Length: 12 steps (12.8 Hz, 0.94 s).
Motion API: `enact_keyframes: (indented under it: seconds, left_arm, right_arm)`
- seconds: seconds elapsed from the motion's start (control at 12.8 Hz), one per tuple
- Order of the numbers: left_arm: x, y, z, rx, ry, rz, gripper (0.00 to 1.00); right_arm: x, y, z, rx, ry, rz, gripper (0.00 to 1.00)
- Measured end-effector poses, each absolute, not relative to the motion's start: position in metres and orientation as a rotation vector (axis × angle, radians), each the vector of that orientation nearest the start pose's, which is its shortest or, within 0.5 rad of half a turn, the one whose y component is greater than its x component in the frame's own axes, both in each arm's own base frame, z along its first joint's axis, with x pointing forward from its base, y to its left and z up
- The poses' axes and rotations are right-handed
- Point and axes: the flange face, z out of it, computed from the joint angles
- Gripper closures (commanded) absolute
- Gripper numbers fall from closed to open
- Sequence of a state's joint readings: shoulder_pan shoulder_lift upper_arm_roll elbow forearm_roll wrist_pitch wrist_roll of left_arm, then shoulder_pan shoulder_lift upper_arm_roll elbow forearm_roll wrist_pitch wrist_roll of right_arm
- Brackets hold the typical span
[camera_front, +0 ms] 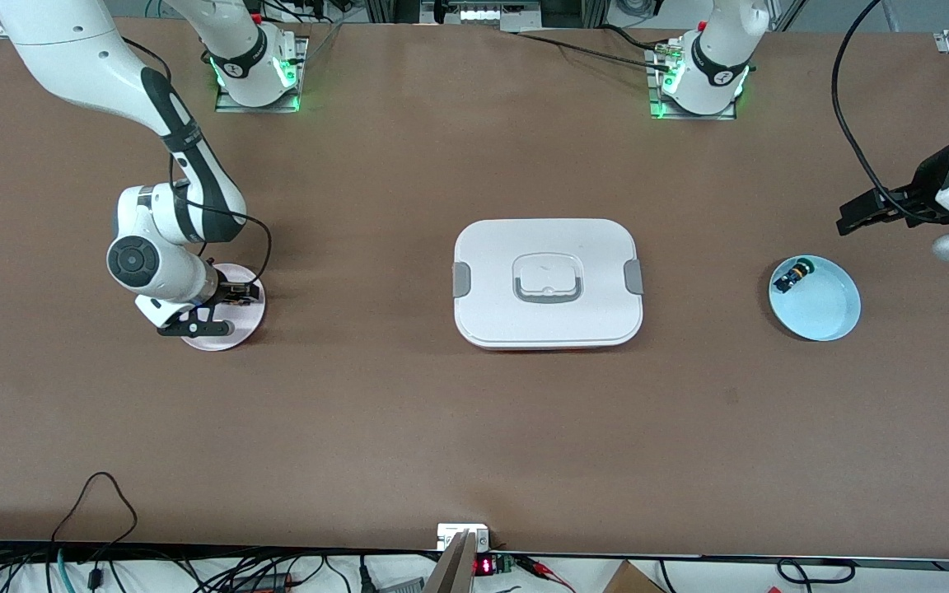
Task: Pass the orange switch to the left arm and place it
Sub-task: 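Lift the switch with the right gripper while the left gripper advances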
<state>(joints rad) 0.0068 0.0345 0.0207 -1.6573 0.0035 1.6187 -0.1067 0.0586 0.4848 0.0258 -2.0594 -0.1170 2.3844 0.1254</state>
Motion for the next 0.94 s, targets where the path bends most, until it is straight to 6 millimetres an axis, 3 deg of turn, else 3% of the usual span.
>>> enact_keyframes:
  seconds: [0.16, 0.39, 0.7, 0.94]
  left_arm:
    - [0.564, 0.016, 0.569, -3.125, -0.212, 0.115, 0.00]
    - [0.564, 0.015, 0.568, -3.125, -0.207, 0.117, 0.00]
    - [0.566, 0.007, 0.565, -3.125, -0.184, 0.124, 0.00]
    - [0.568, 0.004, 0.562, -3.125, -0.176, 0.134, 0.00]
  right_arm:
    - [0.581, 0.054, 0.208, -3.207, -0.120, 0.223, 0.80]
    - [0.596, 0.077, 0.270, -3.203, -0.211, 0.274, 0.80]
    - [0.610, 0.122, 0.359, -3.154, -0.360, 0.292, 0.80]
    - [0.608, 0.171, 0.426, -2.999, -0.483, 0.241, 0.80]
